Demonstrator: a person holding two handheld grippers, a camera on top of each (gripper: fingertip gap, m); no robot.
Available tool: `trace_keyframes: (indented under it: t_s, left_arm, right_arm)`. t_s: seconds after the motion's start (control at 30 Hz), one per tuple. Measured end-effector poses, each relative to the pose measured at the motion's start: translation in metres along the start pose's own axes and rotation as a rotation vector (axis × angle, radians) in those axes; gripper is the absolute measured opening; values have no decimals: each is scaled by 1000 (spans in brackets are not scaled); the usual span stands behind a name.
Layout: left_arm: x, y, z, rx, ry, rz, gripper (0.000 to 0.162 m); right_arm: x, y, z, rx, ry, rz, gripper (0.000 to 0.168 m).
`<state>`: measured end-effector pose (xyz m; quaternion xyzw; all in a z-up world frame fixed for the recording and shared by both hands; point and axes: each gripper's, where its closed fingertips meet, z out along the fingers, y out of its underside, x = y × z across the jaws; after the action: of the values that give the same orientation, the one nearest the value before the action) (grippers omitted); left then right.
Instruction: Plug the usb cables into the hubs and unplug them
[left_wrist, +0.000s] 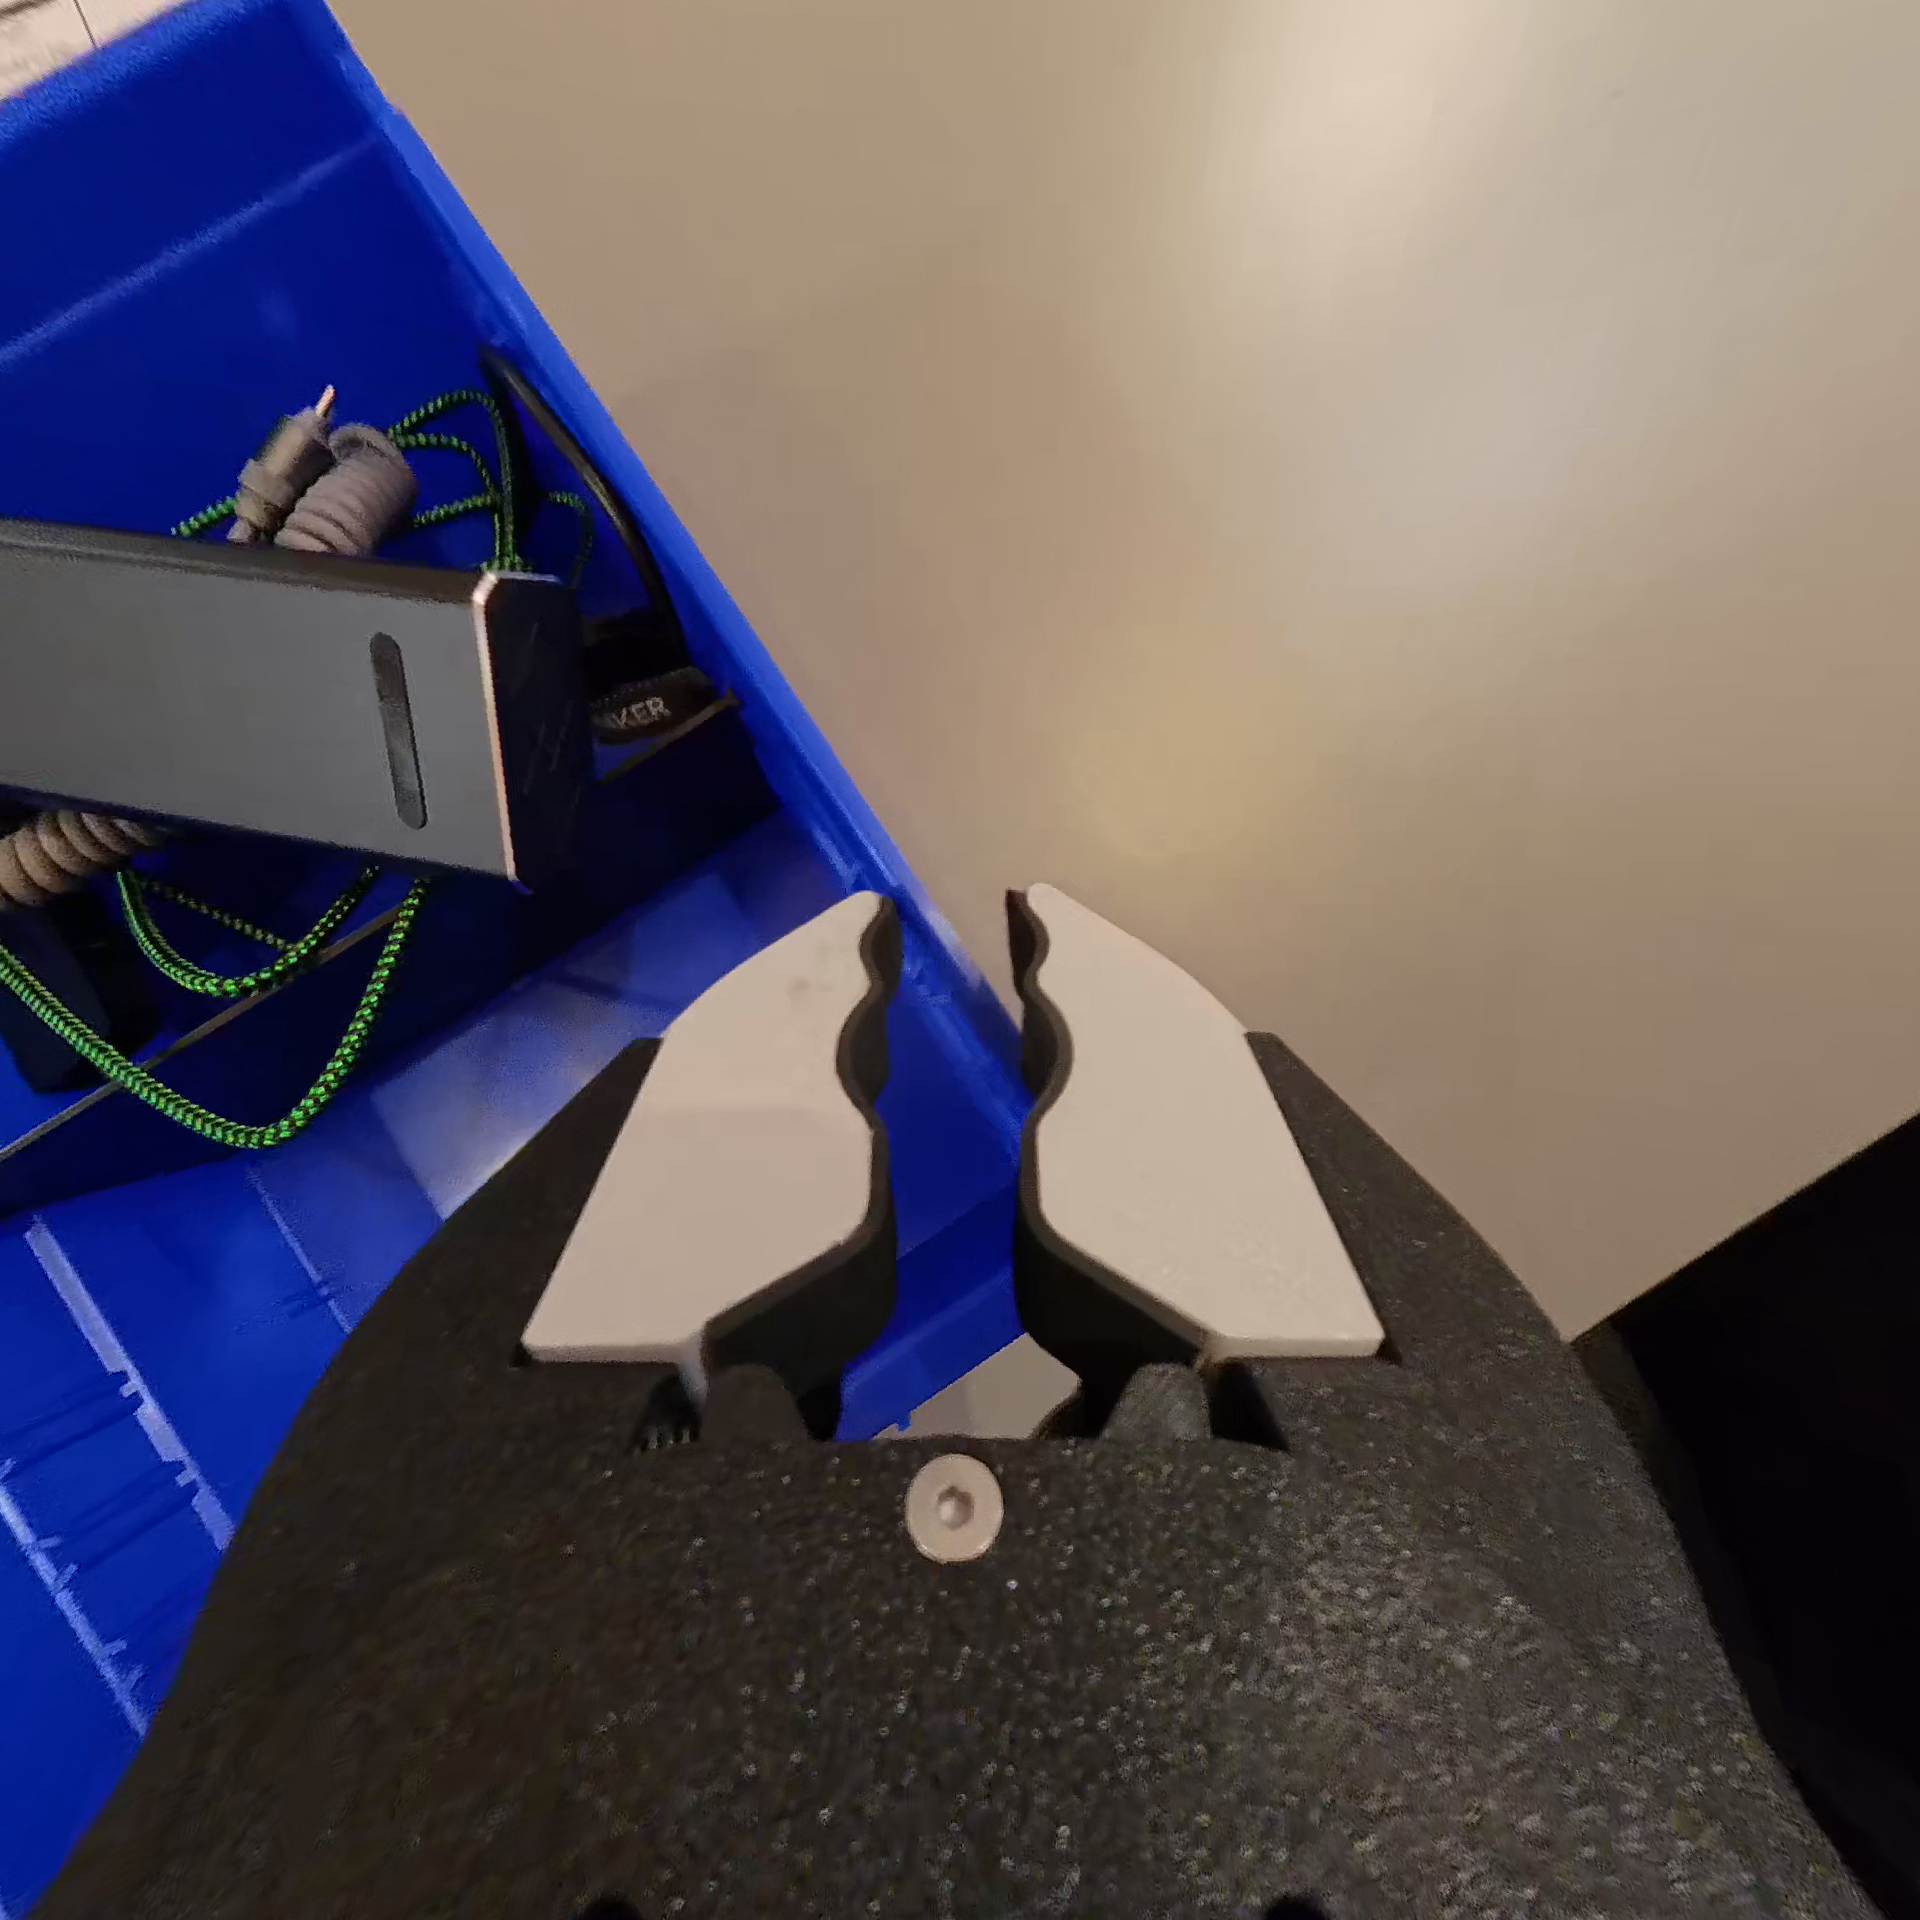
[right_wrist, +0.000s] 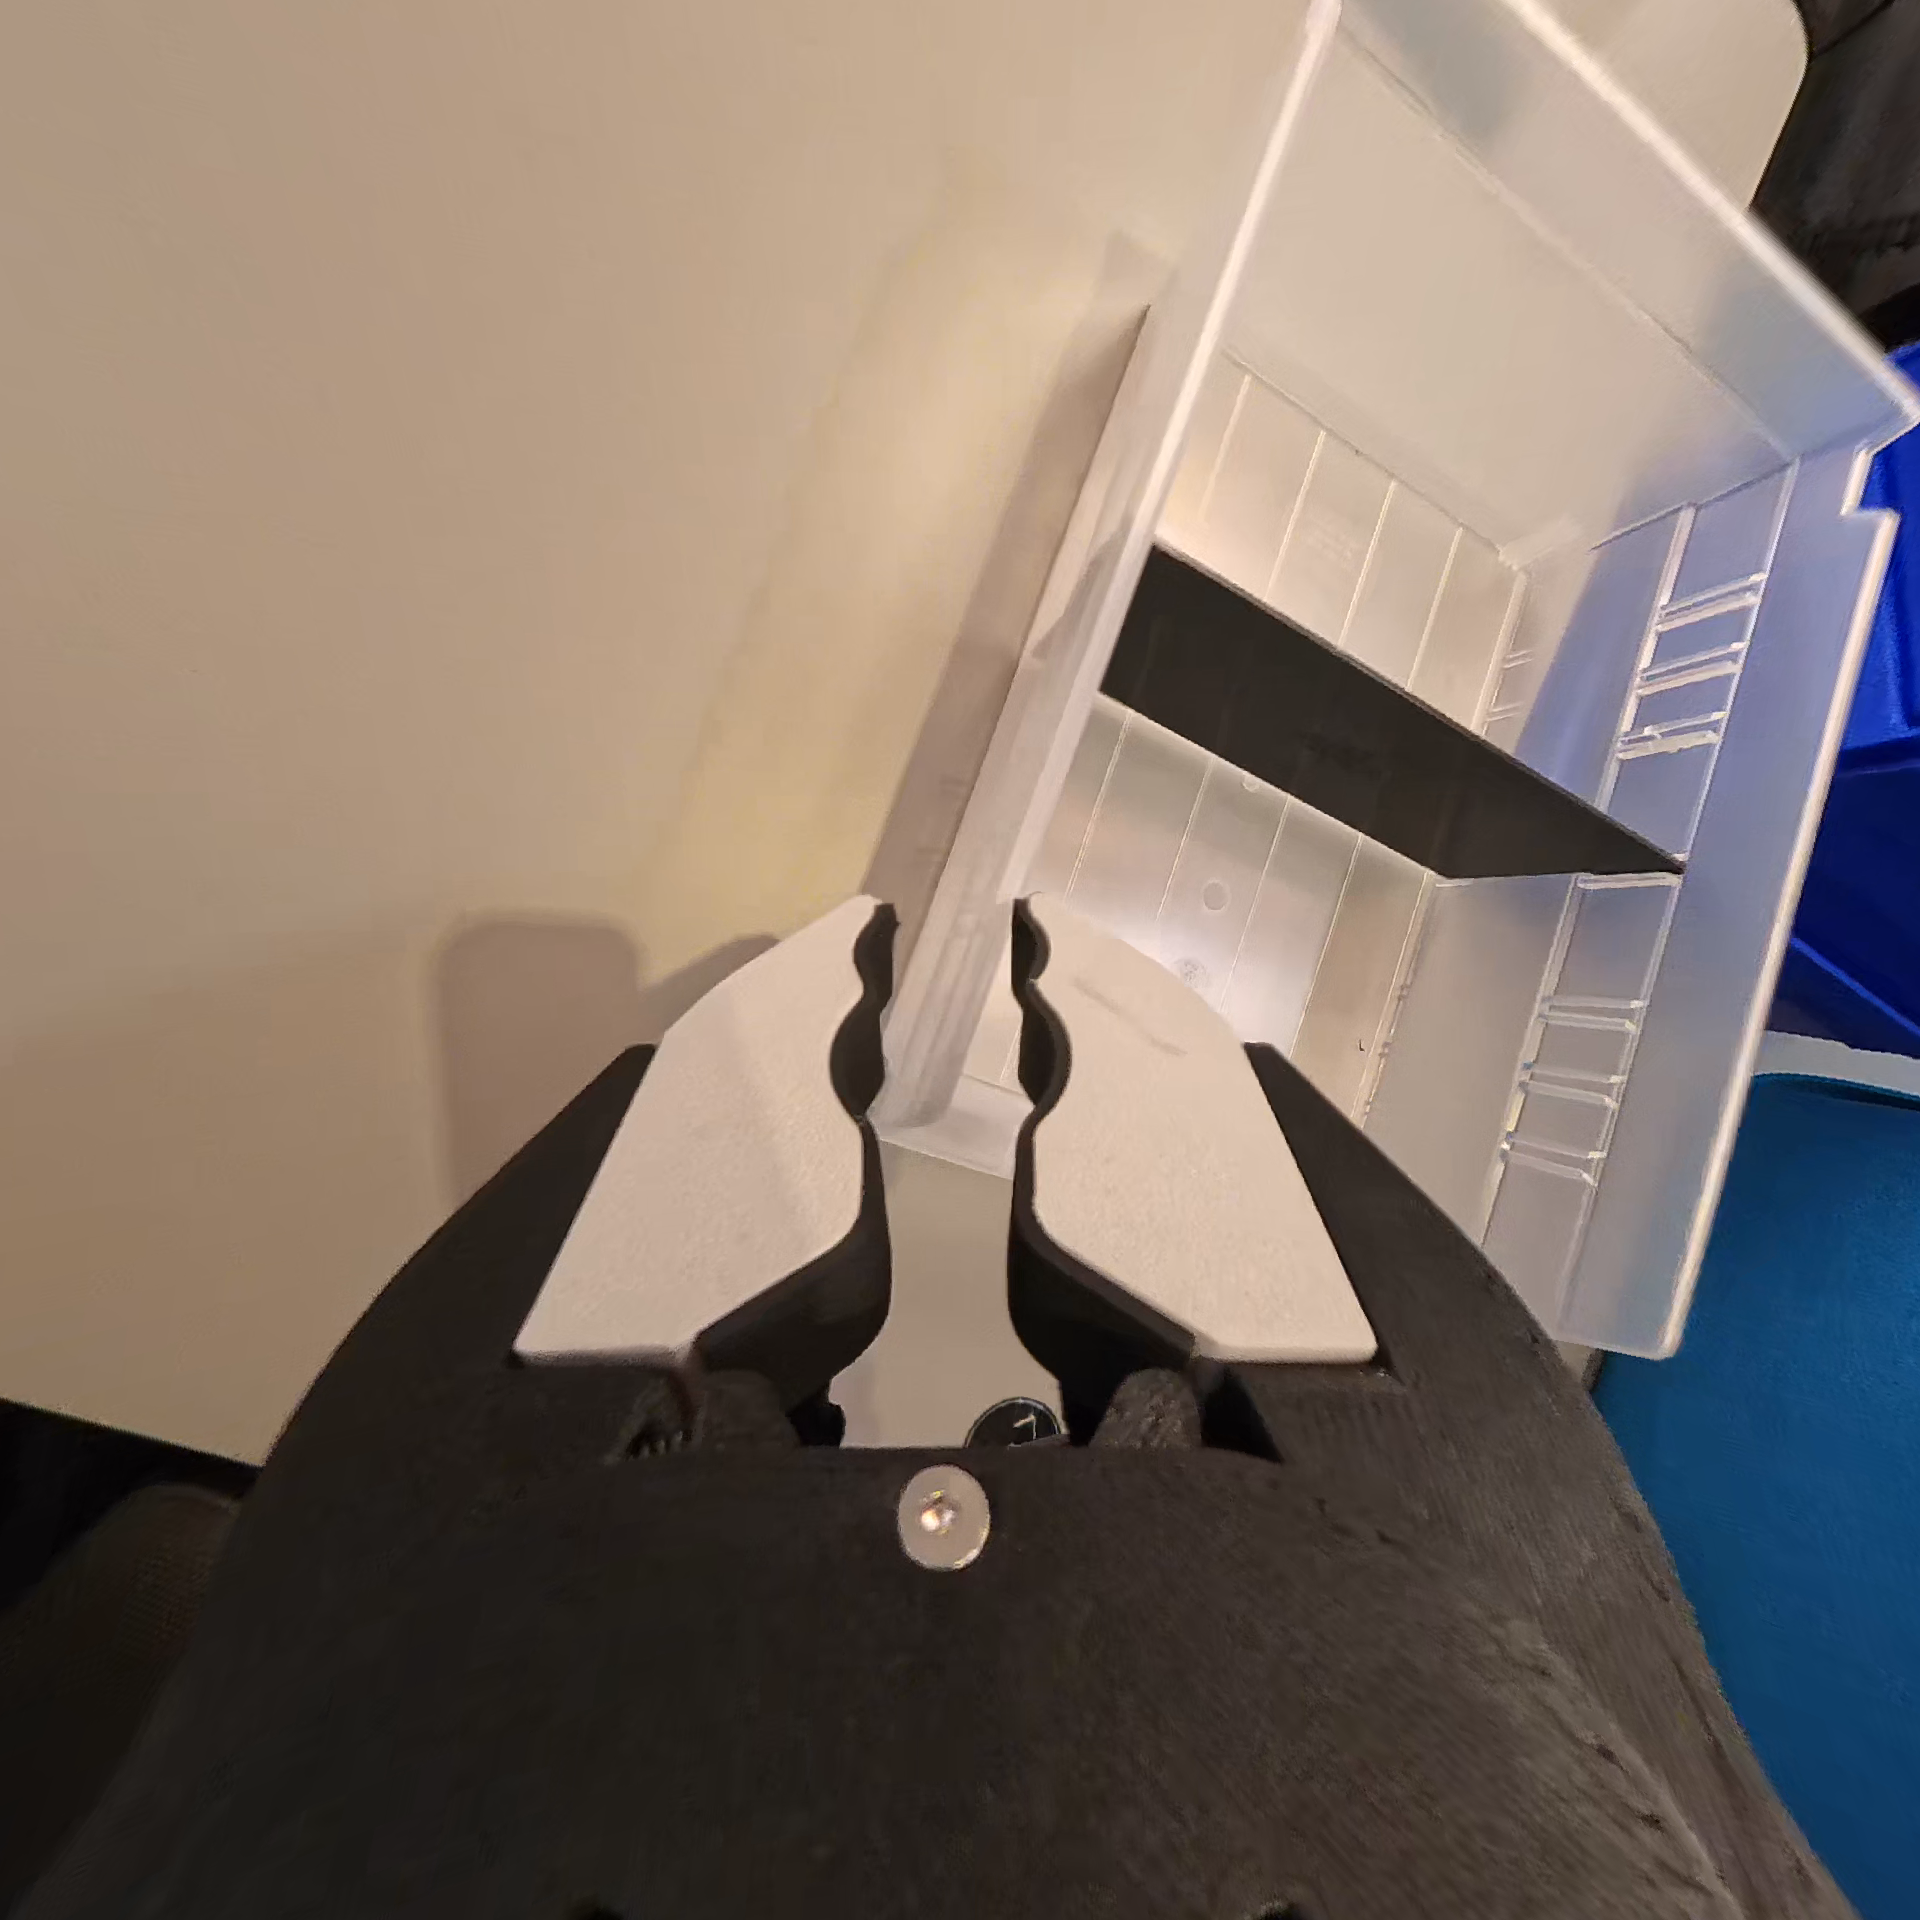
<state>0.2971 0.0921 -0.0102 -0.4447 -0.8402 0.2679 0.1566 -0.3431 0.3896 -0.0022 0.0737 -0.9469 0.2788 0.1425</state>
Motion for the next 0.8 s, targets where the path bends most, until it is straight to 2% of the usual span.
trace_keyframes:
  t_s: [0.03,0.13,0.2,0.3,0.37,0.47,0.6,0.8]
  left_arm:
    - [3,-5,-6,30,22,-8,24]
    - [3,-28,-37,172,46,-22,33]
    - [-15,-40,-59,245,-19,-20,42]
    - [-56,-44,-76,258,-146,-29,59]
    - [-75,-43,-69,227,-138,-84,65]
    - [-104,-37,-41,143,-114,-268,66]
    - [-142,-41,-9,183,-117,-570,73]
    - [-159,-40,22,105,-95,-722,81]
  right_arm:
    - [-3,-5,-5,17,6,-6,24]
    - [-23,-27,-19,98,-31,-26,27]
    - [-45,-43,-23,160,-100,-38,29]
    - [-88,-66,-14,245,-238,-52,30]
    - [-115,-74,4,273,-316,-50,31]
    - [-146,-78,40,266,-389,-35,31]
    - [-163,-80,79,256,-410,-21,32]
    - [-163,-76,93,320,-447,52,32]
